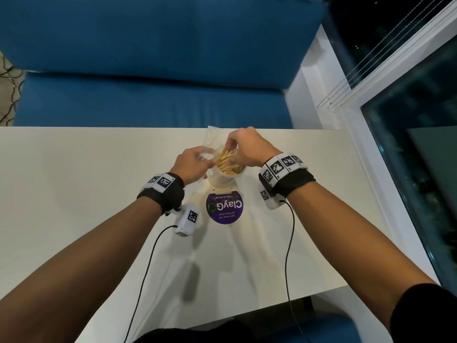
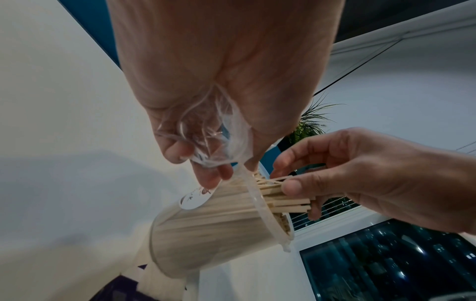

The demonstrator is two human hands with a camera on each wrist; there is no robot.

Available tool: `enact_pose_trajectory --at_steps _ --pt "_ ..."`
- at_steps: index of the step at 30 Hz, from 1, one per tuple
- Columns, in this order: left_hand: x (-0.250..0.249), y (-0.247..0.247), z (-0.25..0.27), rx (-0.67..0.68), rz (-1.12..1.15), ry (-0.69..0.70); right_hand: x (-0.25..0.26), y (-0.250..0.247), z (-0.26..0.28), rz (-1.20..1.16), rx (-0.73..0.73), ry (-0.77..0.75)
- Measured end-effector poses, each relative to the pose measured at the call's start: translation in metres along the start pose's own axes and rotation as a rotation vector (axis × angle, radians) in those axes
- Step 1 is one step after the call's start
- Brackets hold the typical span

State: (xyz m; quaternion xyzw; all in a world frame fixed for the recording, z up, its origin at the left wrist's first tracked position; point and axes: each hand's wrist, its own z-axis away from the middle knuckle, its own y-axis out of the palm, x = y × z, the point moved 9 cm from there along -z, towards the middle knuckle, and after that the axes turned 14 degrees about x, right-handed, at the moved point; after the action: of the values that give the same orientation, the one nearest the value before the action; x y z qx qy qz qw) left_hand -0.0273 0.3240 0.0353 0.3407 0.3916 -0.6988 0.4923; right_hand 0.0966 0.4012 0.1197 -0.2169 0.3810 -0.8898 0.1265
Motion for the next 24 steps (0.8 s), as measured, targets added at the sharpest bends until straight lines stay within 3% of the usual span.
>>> enact_pose_trajectory --at_steps 8,15,22,24 --pt "0.000 0.001 0.000 -0.008 -0.003 0.001 0.018 0.008 0.004 0.138 0.000 -0.093" --pt "0.001 0.001 0.000 -0.013 0.045 -0.009 0.011 0.002 0.007 -0.032 -0.028 -0.115" --pt "0.003 0.002 0.001 -0.024 0.058 -0.029 0.002 0.009 0.011 -0.219 -0.174 -0.198" --pt "0.003 0.001 0.001 -0.028 0.055 -0.032 -0.004 0.004 0.020 -0.181 -0.315 -0.200"
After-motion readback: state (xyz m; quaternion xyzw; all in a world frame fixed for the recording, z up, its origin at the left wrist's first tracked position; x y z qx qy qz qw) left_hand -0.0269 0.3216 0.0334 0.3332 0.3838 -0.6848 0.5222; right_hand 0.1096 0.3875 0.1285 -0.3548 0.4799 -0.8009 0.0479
